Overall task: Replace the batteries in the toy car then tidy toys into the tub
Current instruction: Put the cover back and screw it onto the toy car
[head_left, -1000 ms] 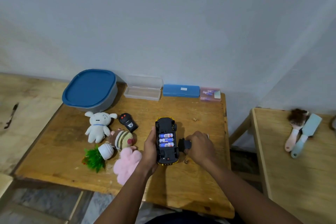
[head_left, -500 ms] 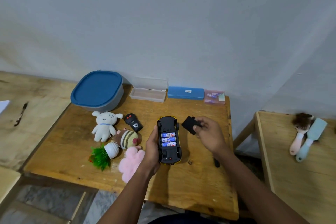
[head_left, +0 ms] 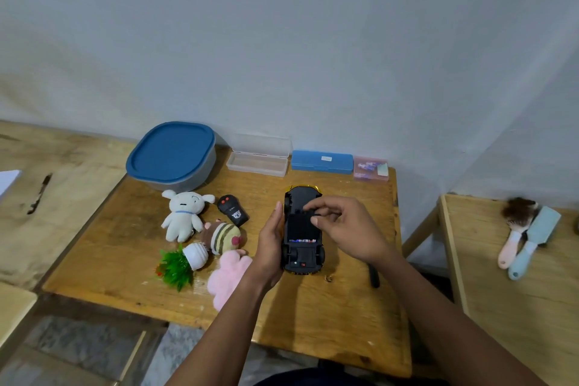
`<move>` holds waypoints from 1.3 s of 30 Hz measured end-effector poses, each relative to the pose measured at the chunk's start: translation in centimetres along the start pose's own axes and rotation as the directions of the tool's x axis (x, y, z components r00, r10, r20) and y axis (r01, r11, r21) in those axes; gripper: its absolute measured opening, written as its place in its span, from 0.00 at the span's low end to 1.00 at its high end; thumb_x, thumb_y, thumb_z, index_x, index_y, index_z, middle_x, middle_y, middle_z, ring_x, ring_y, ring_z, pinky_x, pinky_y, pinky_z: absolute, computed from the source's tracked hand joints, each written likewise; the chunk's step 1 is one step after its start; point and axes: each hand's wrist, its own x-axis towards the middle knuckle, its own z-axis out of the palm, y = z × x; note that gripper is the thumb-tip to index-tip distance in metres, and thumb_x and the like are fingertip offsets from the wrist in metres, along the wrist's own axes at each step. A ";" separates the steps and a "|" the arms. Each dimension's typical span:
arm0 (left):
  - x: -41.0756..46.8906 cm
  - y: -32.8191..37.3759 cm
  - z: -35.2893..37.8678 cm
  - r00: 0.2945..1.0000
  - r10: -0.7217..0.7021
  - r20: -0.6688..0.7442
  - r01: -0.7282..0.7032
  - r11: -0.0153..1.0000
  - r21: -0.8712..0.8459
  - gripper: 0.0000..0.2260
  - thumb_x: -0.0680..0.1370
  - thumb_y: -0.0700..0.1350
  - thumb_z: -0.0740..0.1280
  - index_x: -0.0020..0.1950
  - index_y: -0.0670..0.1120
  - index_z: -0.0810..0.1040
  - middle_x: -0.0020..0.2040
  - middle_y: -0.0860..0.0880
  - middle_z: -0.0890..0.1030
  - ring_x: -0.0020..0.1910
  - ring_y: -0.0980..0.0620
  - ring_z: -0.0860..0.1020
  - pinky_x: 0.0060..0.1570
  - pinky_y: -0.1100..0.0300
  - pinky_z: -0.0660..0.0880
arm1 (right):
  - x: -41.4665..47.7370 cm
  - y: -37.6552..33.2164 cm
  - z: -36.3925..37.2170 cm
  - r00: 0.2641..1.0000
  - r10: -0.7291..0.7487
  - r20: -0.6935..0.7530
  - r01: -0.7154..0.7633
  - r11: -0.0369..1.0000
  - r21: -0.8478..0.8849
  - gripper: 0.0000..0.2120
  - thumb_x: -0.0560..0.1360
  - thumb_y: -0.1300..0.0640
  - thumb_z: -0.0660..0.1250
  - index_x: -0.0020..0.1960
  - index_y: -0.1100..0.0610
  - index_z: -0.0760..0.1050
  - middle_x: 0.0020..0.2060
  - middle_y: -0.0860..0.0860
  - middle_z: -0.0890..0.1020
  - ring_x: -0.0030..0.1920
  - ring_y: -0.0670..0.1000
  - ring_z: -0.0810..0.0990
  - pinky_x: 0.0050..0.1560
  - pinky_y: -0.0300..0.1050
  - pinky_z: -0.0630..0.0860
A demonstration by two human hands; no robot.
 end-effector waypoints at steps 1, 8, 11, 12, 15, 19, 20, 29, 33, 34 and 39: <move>0.0 0.0 0.0 1.000 0.003 -0.002 -0.003 1.000 -0.002 0.28 0.85 0.61 0.49 0.74 0.45 0.73 0.67 0.35 0.78 0.64 0.35 0.77 0.58 0.44 0.77 | 0.0 -0.1 0.0 1.000 -0.011 0.001 0.011 1.000 -0.017 0.12 0.75 0.62 0.71 0.54 0.49 0.84 0.44 0.48 0.85 0.38 0.41 0.77 0.42 0.32 0.74; -0.3 0.7 0.2 1.000 0.017 -0.026 -0.017 1.000 0.001 0.28 0.85 0.61 0.48 0.74 0.46 0.73 0.66 0.37 0.80 0.66 0.36 0.78 0.59 0.44 0.78 | 0.1 -0.5 0.0 1.000 -0.021 -0.010 0.021 0.999 -0.047 0.13 0.76 0.60 0.71 0.57 0.47 0.83 0.46 0.44 0.85 0.44 0.49 0.80 0.46 0.40 0.78; -0.2 0.7 0.0 0.999 0.022 -0.028 -0.022 1.000 0.012 0.29 0.84 0.62 0.48 0.75 0.46 0.72 0.68 0.36 0.78 0.68 0.34 0.76 0.66 0.38 0.72 | 0.2 -0.6 0.0 1.000 -0.027 -0.006 0.027 0.999 -0.048 0.13 0.76 0.60 0.71 0.57 0.46 0.83 0.46 0.45 0.85 0.42 0.46 0.79 0.46 0.40 0.78; -0.2 0.7 -0.1 0.999 0.026 -0.026 -0.026 1.000 0.015 0.29 0.84 0.62 0.49 0.75 0.46 0.72 0.68 0.36 0.78 0.68 0.34 0.75 0.68 0.36 0.71 | 0.2 -0.6 0.0 1.000 -0.027 -0.003 0.027 0.998 -0.049 0.14 0.76 0.60 0.71 0.57 0.46 0.83 0.46 0.44 0.85 0.41 0.43 0.78 0.45 0.38 0.78; -0.3 0.9 -0.2 0.999 0.040 -0.026 -0.040 0.999 0.016 0.28 0.84 0.62 0.49 0.74 0.46 0.73 0.68 0.36 0.78 0.68 0.33 0.75 0.66 0.36 0.71 | 0.2 -0.7 0.2 0.999 -0.032 0.001 0.032 0.998 -0.061 0.14 0.76 0.59 0.71 0.58 0.45 0.83 0.47 0.43 0.85 0.42 0.41 0.78 0.46 0.38 0.78; -0.6 1.2 0.2 0.998 0.057 0.007 -0.057 0.998 -0.009 0.24 0.84 0.60 0.52 0.66 0.49 0.81 0.63 0.38 0.82 0.57 0.39 0.81 0.54 0.46 0.78 | 0.2 -0.5 0.7 0.997 -0.055 -0.046 0.048 0.989 -0.142 0.14 0.76 0.55 0.71 0.60 0.43 0.81 0.49 0.41 0.83 0.47 0.43 0.78 0.50 0.46 0.80; -0.6 1.3 0.3 0.999 0.051 0.017 -0.051 0.998 -0.024 0.23 0.83 0.59 0.55 0.64 0.49 0.82 0.61 0.38 0.82 0.55 0.40 0.82 0.52 0.47 0.79 | 0.2 -0.2 0.9 0.994 -0.082 -0.065 0.069 0.980 -0.187 0.15 0.76 0.53 0.71 0.61 0.43 0.81 0.48 0.41 0.82 0.48 0.44 0.77 0.51 0.49 0.79; 0.6 -0.2 0.2 0.999 -0.016 -0.033 0.018 0.998 0.057 0.22 0.83 0.58 0.61 0.69 0.45 0.77 0.58 0.35 0.82 0.52 0.38 0.82 0.47 0.47 0.80 | -0.9 2.1 2.6 0.932 -0.203 -0.302 0.106 0.945 -0.308 0.21 0.76 0.46 0.70 0.68 0.39 0.74 0.51 0.45 0.67 0.51 0.43 0.71 0.50 0.40 0.78; 1.5 -1.8 0.2 0.995 -0.032 -0.095 0.042 0.993 0.113 0.20 0.83 0.57 0.62 0.67 0.44 0.77 0.60 0.37 0.83 0.54 0.39 0.83 0.49 0.46 0.80 | -1.3 4.0 3.4 0.919 0.100 -0.380 -0.093 0.995 0.036 0.40 0.72 0.47 0.75 0.77 0.37 0.57 0.61 0.48 0.65 0.51 0.41 0.71 0.44 0.25 0.73; 1.7 -2.2 0.3 0.994 -0.035 -0.102 0.047 0.992 0.115 0.19 0.83 0.56 0.62 0.66 0.44 0.77 0.60 0.38 0.83 0.54 0.39 0.83 0.51 0.45 0.80 | -1.3 4.6 3.5 0.908 0.155 -0.390 -0.135 0.988 0.079 0.43 0.71 0.46 0.75 0.77 0.37 0.54 0.65 0.49 0.64 0.52 0.42 0.72 0.42 0.26 0.72; 2.9 -4.7 0.6 0.989 -0.084 -0.118 0.102 0.982 0.156 0.17 0.84 0.53 0.61 0.68 0.47 0.78 0.58 0.43 0.85 0.57 0.42 0.84 0.58 0.44 0.80 | -1.9 8.5 3.4 0.855 0.247 -0.456 -0.241 0.968 0.074 0.44 0.66 0.42 0.78 0.76 0.40 0.59 0.66 0.51 0.65 0.62 0.49 0.71 0.54 0.39 0.74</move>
